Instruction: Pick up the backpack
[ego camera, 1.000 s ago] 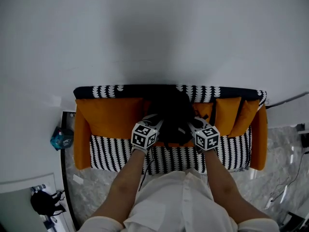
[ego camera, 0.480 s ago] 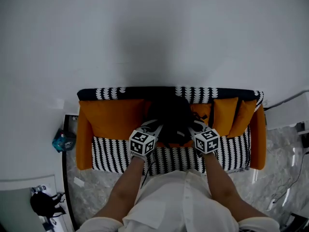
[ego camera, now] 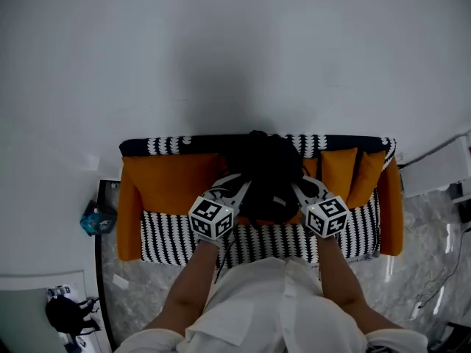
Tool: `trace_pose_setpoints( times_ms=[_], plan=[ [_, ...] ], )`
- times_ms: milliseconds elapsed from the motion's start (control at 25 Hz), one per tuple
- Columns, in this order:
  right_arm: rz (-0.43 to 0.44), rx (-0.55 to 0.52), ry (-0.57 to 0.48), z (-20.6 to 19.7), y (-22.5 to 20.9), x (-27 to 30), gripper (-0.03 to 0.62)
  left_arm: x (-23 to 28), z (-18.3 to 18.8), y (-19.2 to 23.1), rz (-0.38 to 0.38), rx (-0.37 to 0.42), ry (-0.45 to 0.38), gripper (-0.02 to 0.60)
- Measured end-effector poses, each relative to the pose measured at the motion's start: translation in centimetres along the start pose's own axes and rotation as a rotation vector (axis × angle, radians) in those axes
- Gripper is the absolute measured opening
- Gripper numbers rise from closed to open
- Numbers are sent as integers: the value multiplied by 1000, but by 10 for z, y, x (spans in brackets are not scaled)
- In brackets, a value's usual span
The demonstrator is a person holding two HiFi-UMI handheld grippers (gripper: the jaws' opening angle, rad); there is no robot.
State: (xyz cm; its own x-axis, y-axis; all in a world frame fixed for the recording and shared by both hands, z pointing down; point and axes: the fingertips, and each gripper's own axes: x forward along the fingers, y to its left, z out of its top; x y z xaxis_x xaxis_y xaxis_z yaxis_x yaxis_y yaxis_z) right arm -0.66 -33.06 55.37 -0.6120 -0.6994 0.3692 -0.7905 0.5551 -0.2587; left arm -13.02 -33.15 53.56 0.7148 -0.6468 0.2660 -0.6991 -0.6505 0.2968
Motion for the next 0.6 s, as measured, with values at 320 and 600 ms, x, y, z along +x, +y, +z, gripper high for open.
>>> trace_pose_setpoints(
  times_ms=[320,600],
  plan=[
    [-22,-78,-214,91,4,-44,34,-7,93,-36,-43,95,-180,54],
    [-22,-165,-391,166,16,-80,34,-19,164,-65,-58,165,-302,54]
  ],
)
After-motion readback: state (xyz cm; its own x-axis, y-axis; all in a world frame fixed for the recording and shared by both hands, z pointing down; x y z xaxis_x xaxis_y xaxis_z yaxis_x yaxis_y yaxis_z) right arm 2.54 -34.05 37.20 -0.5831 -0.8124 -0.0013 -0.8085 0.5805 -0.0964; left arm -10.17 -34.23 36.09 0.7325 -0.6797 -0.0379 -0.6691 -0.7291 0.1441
